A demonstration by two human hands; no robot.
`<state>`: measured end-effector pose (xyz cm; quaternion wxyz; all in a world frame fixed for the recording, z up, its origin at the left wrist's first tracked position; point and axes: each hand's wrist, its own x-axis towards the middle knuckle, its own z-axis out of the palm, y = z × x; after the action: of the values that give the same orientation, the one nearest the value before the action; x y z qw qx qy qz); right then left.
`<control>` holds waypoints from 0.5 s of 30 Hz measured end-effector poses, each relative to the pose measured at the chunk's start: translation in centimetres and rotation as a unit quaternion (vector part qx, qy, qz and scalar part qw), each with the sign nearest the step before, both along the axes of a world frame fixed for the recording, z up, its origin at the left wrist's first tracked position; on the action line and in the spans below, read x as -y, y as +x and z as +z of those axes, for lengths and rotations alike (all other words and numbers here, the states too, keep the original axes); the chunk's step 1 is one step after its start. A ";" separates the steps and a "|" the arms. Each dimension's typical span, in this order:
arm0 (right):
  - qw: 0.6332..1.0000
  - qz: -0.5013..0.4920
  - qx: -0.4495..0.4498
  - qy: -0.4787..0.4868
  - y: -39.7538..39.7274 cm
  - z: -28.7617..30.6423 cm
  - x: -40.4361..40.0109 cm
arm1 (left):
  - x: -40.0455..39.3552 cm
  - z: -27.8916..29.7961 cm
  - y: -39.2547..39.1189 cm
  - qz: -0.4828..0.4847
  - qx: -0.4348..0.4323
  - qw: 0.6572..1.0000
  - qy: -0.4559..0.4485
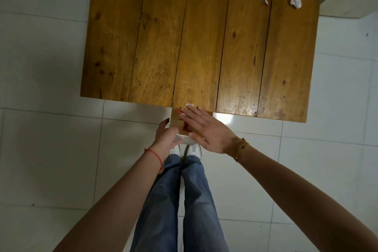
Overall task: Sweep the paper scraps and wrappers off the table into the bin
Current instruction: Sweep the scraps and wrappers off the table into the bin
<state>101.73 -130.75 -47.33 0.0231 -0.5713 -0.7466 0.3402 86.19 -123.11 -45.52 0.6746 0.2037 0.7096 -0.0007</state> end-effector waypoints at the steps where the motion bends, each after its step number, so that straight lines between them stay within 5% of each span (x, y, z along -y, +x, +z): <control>1: 1.000 -0.002 -0.008 -0.003 -0.3 0.2 0.6 | 0.1 0.0 0.0 -0.005 0.003 1.000 0.000; 15: 0.983 -0.177 -0.005 0.052 -1.8 1.3 3.7 | 0.6 -0.9 -0.4 -0.006 -0.004 1.000 0.008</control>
<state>99.96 -134.48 -46.01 0.1163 -0.6911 -0.6500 0.2940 85.84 -123.73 -46.43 0.6698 0.2134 0.7112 -0.0006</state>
